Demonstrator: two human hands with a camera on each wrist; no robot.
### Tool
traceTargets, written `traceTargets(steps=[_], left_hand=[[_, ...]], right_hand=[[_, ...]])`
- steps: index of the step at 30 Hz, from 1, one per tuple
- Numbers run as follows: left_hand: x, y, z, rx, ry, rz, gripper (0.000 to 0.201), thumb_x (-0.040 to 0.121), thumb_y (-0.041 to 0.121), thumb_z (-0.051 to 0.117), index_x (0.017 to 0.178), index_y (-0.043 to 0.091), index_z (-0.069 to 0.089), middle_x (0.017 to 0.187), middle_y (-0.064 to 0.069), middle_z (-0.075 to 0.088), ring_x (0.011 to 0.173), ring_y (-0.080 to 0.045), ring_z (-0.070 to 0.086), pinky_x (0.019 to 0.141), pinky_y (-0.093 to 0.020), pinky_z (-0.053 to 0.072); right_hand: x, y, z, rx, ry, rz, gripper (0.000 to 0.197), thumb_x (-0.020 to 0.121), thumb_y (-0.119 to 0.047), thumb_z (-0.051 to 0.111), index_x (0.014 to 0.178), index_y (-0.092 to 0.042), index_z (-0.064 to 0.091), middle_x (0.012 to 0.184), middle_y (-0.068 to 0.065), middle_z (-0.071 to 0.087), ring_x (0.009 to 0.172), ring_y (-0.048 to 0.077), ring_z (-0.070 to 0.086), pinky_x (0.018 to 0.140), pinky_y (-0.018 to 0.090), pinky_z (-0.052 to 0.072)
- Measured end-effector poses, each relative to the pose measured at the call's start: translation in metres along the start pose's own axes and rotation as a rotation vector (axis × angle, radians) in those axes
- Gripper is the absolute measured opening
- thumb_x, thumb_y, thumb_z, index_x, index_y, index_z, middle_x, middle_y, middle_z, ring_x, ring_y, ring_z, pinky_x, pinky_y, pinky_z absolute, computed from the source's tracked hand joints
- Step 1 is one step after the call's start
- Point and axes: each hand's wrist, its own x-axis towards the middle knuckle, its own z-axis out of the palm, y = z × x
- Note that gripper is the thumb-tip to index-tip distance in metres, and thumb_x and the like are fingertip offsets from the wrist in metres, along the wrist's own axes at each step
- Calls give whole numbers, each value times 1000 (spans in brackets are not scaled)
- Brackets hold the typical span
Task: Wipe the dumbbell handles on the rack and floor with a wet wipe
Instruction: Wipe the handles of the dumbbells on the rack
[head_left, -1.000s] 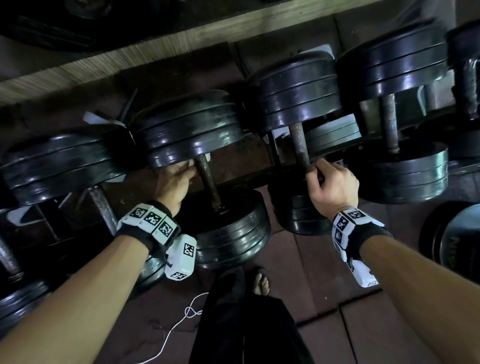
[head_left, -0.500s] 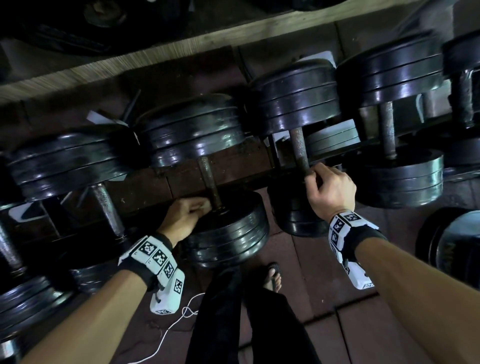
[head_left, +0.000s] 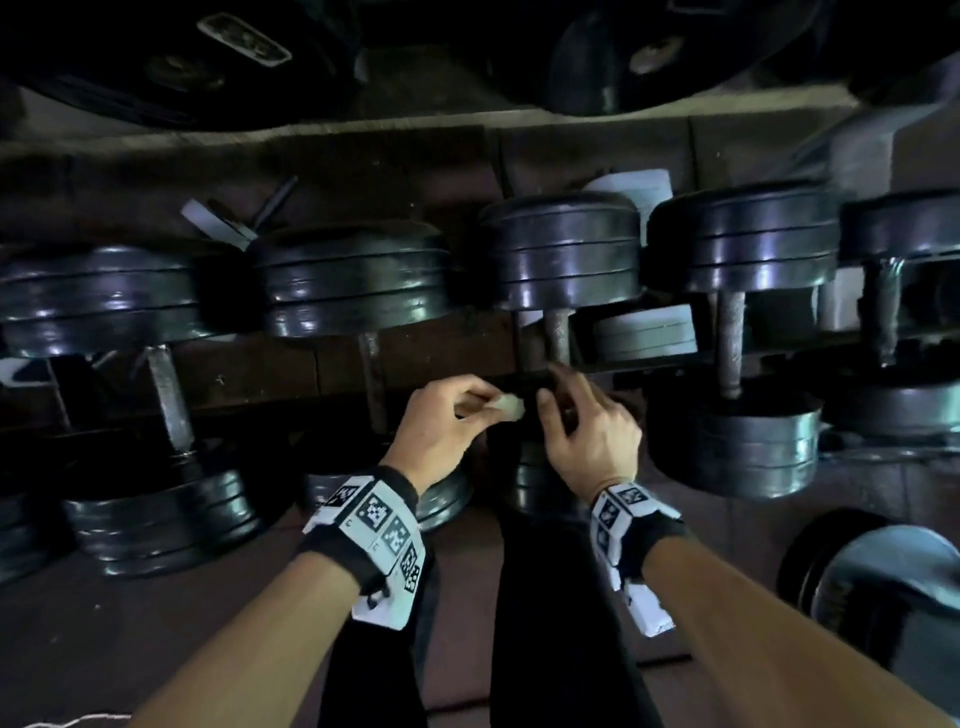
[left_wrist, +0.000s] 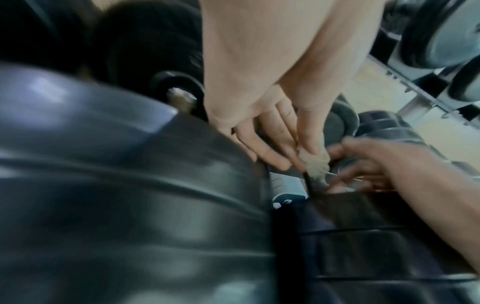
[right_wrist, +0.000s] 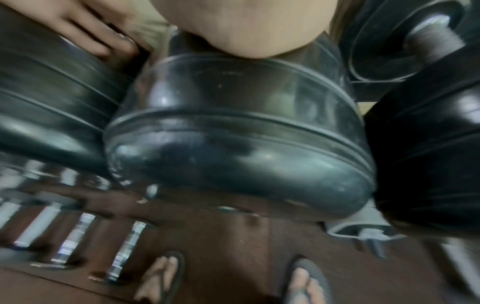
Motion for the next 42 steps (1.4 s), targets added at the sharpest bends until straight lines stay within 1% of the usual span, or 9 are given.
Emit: traceTargets(steps=[3,6,9,11,15,18,24,35,42], left_hand=[[8,11,27,-58,53,0,14,84,15,79,95,20,72,90,5,75,79,1,67,74,-9,47],[10,17,52,-132,127,7,25,83,16,78,104,16,64,88,3,73,79,-1,68,76,-12,50],[12,21,75,-169,145,-53,40,85,18,77,119,13,55,88,1,73,82,-5,69,78,-14,50],[11,18,79,-91,183,-94,37,88,24,74,119,17,55,90,2,74,84,-8,69,78,-16,50],[-4,-17,46,879,364,-70,29,93,41,56,111,18,62,83,-4,72,83,-30,65,75,-41,45],[-21,-34,28,1166,368,-51,39,93,43,43,91,11,65,73,-9,68,75,-34,63,73,-43,41],[-14,-32,42,1176,450,-72,38,93,36,43,78,8,63,64,-11,62,66,-35,59,60,-41,42],[-16,-34,40,1158,465,-40,26,91,25,60,72,9,62,57,-7,56,58,-30,54,51,-36,39],[-17,-33,40,1134,462,-43,23,90,24,60,73,8,63,59,-8,58,60,-31,56,53,-37,41]], right_hand=[[6,11,-10,168,-172,6,50,94,-60,39,138,-39,52,129,-13,65,103,17,68,82,38,56],[21,31,-28,531,-424,93,34,95,-48,55,118,-26,67,111,-8,73,100,11,69,92,39,54],[38,56,-51,777,-569,273,12,96,-17,67,104,-8,70,90,5,75,76,9,70,74,25,56],[50,80,-58,679,-529,293,12,94,-16,70,101,-7,72,86,3,74,72,6,67,69,24,52],[72,113,-53,218,-583,131,21,92,-34,70,107,-19,75,93,-5,72,84,8,63,73,13,43],[81,104,-41,168,-685,17,16,93,-31,70,102,-18,75,87,-7,68,80,5,59,65,10,38],[93,83,-4,-8,-798,-98,13,91,-9,63,92,3,70,91,23,67,89,34,63,71,29,35],[88,87,-37,69,-846,-360,18,95,-22,69,96,-7,77,85,-4,66,76,9,58,67,9,39],[82,51,-8,-42,-866,-581,12,96,-10,61,98,-4,72,100,6,61,94,24,63,85,39,52]])
